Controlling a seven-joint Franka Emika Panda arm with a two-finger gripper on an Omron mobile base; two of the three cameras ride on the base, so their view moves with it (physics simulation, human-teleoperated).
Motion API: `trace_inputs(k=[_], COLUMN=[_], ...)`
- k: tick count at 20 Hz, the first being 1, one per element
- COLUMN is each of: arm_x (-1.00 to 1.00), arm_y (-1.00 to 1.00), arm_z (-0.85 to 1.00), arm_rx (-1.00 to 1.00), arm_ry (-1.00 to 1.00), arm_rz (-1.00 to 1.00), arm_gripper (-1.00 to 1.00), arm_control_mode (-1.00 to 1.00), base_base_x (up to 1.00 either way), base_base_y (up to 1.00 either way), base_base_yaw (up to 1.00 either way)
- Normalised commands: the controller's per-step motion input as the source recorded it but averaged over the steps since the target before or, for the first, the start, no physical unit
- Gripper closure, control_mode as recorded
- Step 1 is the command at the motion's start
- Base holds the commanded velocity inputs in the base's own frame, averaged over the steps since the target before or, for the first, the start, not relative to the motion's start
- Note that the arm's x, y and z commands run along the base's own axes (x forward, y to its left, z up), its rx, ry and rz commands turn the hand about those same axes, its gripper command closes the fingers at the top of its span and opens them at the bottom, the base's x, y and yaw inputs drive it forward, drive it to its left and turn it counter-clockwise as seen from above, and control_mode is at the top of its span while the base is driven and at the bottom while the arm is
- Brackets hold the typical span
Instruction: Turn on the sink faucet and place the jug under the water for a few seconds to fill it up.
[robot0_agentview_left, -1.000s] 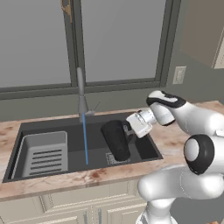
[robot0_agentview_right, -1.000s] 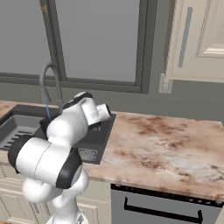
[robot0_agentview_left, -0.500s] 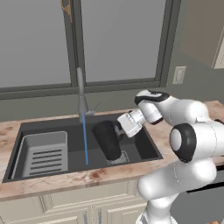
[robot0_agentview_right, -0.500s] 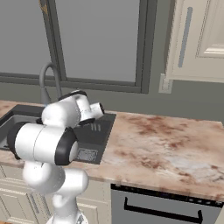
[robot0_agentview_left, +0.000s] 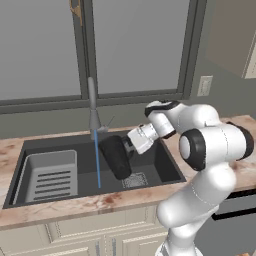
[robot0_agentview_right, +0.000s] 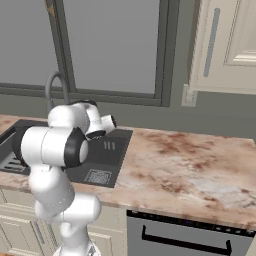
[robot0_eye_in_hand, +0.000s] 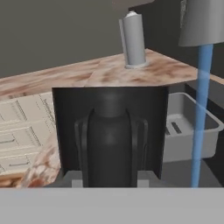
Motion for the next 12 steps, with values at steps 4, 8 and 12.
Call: trace_inputs(k=[4, 8, 12], arm_x=[0.36, 0.36, 0.35], arm_y=[0.19, 0.23, 0.18], arm_z=[-0.18, -0.21, -0.25], arm_rx=[0.00, 0.00, 0.00], arm_ry=[0.00, 0.00, 0.00], arm_rz=[0.01, 0.02, 0.02], arm_gripper=[1.00, 1.00, 1.00], arm_control_mode=[-1.00, -1.00, -1.00], base_base_x=[0.00, 0.00, 0.00], base_base_y=[0.00, 0.00, 0.00], base_base_yaw=[0.00, 0.00, 0.00])
